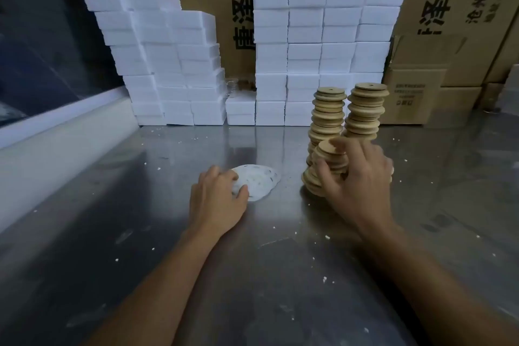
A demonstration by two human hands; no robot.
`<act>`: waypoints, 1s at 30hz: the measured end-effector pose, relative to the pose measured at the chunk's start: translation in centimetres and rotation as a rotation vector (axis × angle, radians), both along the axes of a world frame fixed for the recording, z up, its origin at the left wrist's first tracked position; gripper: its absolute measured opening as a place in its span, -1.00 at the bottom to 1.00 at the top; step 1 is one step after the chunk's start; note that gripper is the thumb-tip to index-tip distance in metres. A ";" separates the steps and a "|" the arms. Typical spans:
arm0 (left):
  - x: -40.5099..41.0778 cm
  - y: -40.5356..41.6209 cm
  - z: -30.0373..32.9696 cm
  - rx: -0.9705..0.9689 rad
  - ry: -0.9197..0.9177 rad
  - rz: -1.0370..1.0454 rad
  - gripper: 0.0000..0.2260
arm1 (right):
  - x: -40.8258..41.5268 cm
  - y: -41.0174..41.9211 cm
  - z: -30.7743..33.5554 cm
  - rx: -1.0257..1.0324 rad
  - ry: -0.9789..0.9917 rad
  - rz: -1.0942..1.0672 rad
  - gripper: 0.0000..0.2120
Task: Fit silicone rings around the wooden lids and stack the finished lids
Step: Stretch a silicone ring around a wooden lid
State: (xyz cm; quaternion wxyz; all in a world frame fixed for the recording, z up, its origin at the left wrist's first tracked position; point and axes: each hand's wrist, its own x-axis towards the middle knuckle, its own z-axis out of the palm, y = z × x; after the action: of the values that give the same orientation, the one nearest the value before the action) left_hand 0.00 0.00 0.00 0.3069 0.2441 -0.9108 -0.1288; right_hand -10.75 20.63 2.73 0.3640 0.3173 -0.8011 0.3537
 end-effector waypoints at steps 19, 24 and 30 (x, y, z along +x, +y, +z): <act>0.5 0.8 1.0 0.064 0.240 -0.066 -0.91 | -1.1 0.4 -0.2 0.031 -0.020 -0.084 -0.70; 0.9 1.8 1.0 0.307 0.407 -0.131 -0.89 | 0.6 -0.3 0.3 -0.110 0.035 0.219 -0.77; 0.9 3.2 1.7 0.519 0.482 -0.285 -0.75 | 3.9 -1.7 -0.2 -0.143 -0.073 0.412 -0.81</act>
State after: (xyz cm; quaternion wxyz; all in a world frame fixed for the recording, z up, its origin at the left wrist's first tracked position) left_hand 0.93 3.23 1.75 0.4192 0.1474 -0.7745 -0.4503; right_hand -6.88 18.93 2.51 0.2761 0.4347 -0.7048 0.4879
